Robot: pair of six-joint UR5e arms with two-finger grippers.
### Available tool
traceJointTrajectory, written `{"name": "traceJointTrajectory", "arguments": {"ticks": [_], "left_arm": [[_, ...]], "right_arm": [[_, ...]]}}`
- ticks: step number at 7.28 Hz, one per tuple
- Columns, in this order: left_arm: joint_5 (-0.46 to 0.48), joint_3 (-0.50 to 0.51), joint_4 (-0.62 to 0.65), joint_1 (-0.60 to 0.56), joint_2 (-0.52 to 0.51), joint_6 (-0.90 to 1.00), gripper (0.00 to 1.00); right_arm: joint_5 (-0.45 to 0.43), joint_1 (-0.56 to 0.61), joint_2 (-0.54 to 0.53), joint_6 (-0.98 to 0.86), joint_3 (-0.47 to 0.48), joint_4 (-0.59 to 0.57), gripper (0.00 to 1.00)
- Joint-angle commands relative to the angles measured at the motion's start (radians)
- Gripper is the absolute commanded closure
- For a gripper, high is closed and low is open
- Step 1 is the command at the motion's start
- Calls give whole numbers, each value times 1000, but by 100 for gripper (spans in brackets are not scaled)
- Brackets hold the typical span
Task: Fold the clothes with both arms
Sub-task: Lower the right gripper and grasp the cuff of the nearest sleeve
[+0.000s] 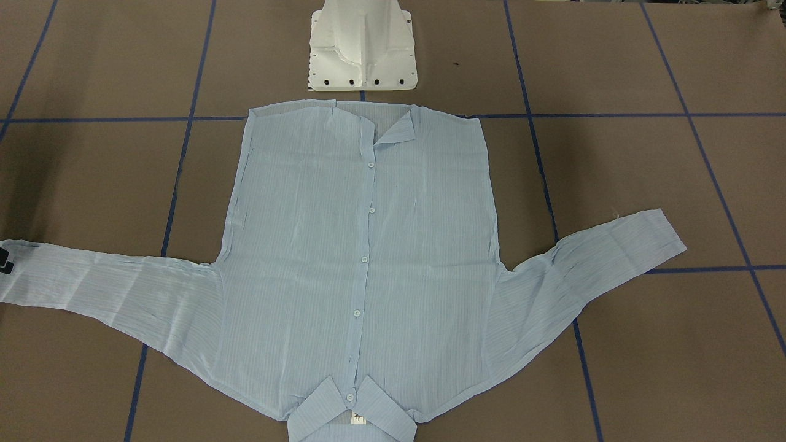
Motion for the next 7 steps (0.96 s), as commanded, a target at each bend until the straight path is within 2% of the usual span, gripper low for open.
{"name": "traceJointTrajectory", "arguments": {"ticks": [1,7], "left_arm": [[0,1,0,1,-1,0,0],[0,1,0,-1,-3,0,0]], "right_arm": [[0,1,0,0,-4,-1,34],[-1,5,-9,3,-3,1,39]]}}
